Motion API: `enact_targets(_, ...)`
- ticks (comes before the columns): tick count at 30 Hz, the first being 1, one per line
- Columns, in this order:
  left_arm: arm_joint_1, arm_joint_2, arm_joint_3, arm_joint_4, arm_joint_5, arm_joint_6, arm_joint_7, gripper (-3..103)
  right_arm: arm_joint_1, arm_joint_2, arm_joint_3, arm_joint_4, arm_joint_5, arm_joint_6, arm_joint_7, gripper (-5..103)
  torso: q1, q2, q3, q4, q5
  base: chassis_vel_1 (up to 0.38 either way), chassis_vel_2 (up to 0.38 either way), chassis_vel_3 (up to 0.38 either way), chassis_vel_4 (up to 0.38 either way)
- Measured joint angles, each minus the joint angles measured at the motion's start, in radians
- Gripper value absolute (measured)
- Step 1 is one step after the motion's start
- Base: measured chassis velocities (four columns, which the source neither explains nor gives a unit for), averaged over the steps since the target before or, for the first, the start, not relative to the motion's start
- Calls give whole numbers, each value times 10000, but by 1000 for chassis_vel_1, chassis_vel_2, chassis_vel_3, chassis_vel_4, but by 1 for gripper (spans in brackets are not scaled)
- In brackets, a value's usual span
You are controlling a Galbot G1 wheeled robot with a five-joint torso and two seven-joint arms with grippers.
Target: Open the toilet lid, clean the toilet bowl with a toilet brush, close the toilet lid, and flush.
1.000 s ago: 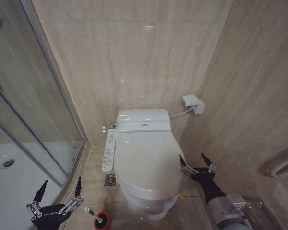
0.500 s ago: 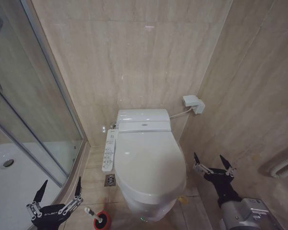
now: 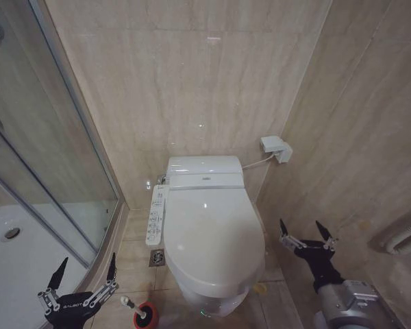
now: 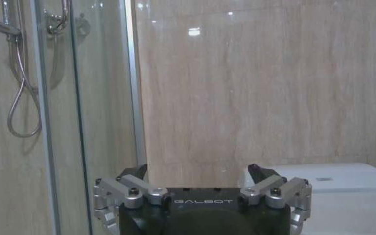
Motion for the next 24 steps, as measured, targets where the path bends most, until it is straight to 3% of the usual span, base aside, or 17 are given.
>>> enact_targets(6,0,0,0,0,0,0,-1,100,-195,704,283,-709,-386,911,-473,100,0,0,0,0,0,0,0,0,0)
enact_targets(8,0,0,0,0,0,0,-1,100,-362,872,804,-853,-193,1377,-1265,100,0,0,0,0,0,0,0,0,0)
enact_targets(9,0,0,0,0,0,0,-1,100,-362,872,804,-853,-193,1377,-1265,100,0,0,0,0,0,0,0,0,0)
enact_targets(12,-1,0,0,0,0,0,-2,100,-668,965,1693,-913,685,1685,-2823,100,0,0,0,-1,0,0,0,0,0)
enact_targets(16,-1,0,0,0,0,0,-1,100,-765,1043,2131,-892,1131,1713,-3617,100,0,0,0,-1,-1,0,0,0,0)
enact_targets(24,0,0,0,1,0,0,-1,100,-831,1563,1634,-873,998,1907,-3761,100,0,0,0,-1,0,0,0,0,0)
